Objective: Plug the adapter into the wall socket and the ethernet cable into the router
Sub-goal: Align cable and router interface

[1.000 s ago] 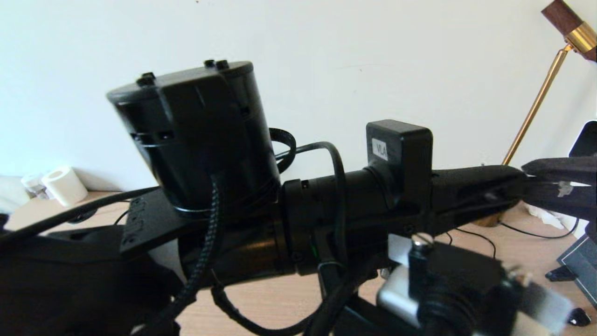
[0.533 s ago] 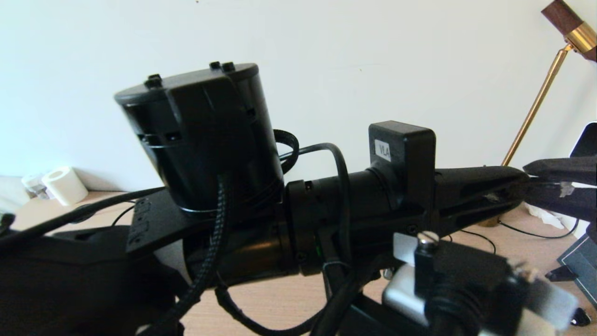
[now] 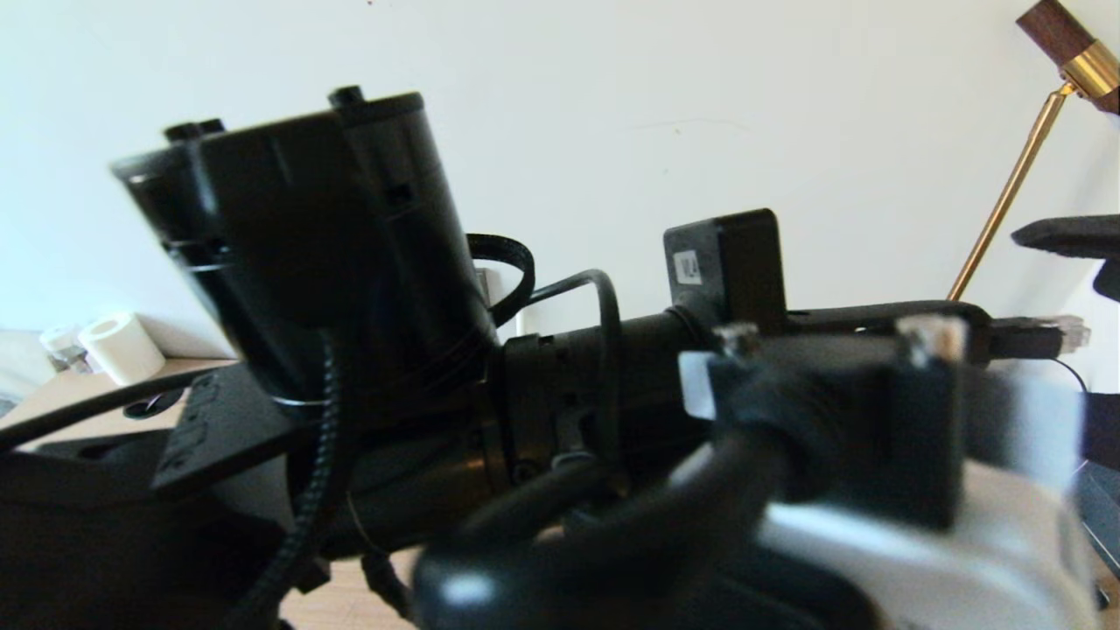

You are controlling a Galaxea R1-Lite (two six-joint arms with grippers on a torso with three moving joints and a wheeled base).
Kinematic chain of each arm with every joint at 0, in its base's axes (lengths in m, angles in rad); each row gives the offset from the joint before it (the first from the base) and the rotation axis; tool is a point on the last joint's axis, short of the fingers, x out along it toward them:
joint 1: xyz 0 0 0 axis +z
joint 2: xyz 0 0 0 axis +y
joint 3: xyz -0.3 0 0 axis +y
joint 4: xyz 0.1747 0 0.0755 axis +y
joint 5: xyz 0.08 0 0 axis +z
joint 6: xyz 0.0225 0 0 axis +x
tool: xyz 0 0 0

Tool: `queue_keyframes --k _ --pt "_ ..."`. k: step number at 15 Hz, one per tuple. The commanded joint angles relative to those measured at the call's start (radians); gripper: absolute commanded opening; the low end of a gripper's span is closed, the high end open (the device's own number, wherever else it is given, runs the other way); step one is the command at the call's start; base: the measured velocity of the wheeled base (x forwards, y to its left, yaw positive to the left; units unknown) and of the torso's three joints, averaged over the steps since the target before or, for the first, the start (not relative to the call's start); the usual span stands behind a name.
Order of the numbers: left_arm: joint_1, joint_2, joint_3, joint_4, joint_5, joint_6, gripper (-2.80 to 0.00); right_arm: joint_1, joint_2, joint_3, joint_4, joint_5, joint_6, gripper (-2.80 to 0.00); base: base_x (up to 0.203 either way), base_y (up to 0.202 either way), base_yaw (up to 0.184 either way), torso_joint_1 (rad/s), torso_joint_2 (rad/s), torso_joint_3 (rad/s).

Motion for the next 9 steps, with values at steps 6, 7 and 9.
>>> queue_keyframes --k 6,7,9 --pt "0.034 -0.208 0.19 -0.011 0.472 -0.914 -2.8 -0.028 -0.236 0.214 0.051 -0.653 -1.02 0.0 0.0 0.0 0.0 0.0 0.0 0.0" --pt "0.08 -0.24 0.197 0.046 0.497 -1.021 -2.8 -0.028 -0.296 0.255 0.069 -0.768 -1.192 0.0 0.0 0.0 0.0 0.0 0.0 0.0" --pt "0.182 -0.273 0.203 0.169 0.514 -1.203 -2.8 -0.031 -0.449 0.338 0.112 -0.94 -1.407 0.0 0.0 0.0 0.0 0.0 0.0 0.0"
